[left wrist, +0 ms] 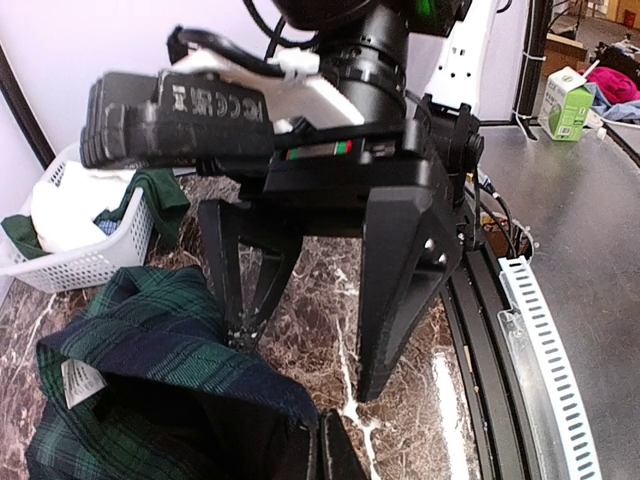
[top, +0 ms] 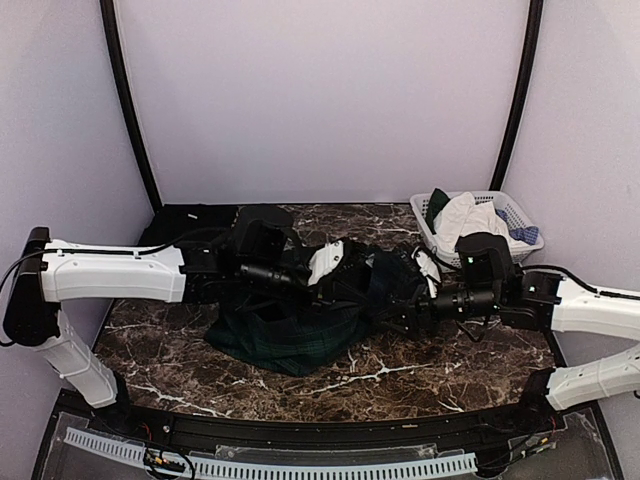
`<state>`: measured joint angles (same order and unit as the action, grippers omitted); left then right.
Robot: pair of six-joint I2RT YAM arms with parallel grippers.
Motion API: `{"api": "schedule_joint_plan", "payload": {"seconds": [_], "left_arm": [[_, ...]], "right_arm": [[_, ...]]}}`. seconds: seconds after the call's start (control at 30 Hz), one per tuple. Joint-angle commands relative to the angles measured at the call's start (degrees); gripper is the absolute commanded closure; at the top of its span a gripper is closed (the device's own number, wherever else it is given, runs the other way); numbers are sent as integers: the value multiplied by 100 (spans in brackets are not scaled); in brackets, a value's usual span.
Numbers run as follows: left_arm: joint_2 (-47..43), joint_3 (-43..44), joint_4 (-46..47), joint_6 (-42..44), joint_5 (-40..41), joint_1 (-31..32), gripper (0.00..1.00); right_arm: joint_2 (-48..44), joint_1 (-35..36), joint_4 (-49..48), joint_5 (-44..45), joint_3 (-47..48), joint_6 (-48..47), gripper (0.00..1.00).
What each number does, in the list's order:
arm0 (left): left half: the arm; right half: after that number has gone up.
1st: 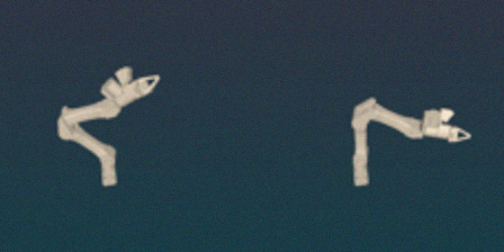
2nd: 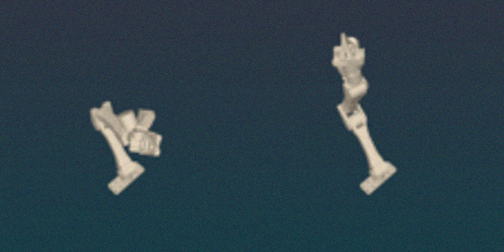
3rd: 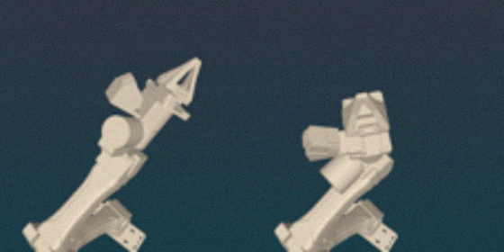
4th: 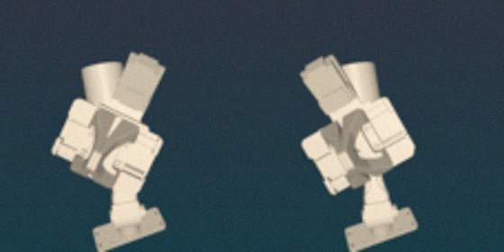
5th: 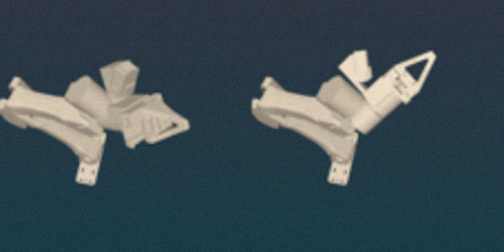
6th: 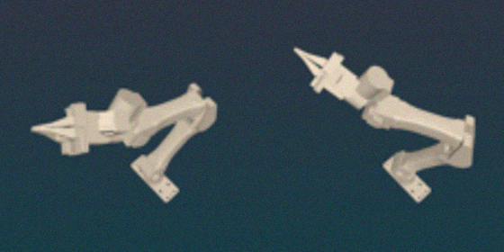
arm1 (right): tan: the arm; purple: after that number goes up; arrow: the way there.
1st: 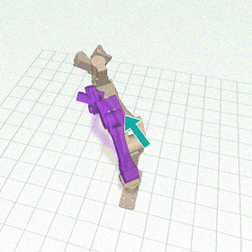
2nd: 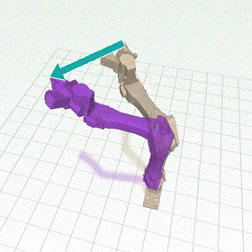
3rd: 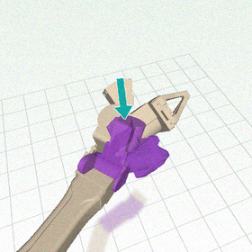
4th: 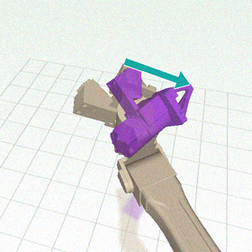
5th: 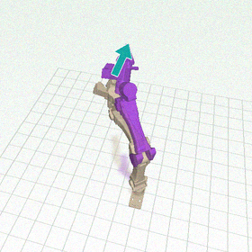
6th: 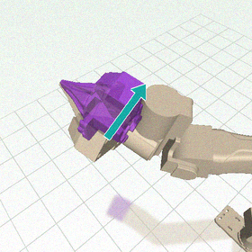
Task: Fold and stack the mixed laundry pile
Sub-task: Flatten out the crumpled skirt at the center of the board.
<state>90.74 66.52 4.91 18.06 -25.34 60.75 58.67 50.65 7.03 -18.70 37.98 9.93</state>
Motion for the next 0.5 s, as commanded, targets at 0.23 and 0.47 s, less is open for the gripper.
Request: {"api": "schedule_joint_plan", "payload": {"seconds": [0.23,0.47], "left_arm": [[-198,139,458,122,-553,16,98],[-109,241,521,132,-599,10,98]], "right_arm": [[168,280,-682,-3,222,-626,34],[519,409,-679,-127,474,-784,51]]}}
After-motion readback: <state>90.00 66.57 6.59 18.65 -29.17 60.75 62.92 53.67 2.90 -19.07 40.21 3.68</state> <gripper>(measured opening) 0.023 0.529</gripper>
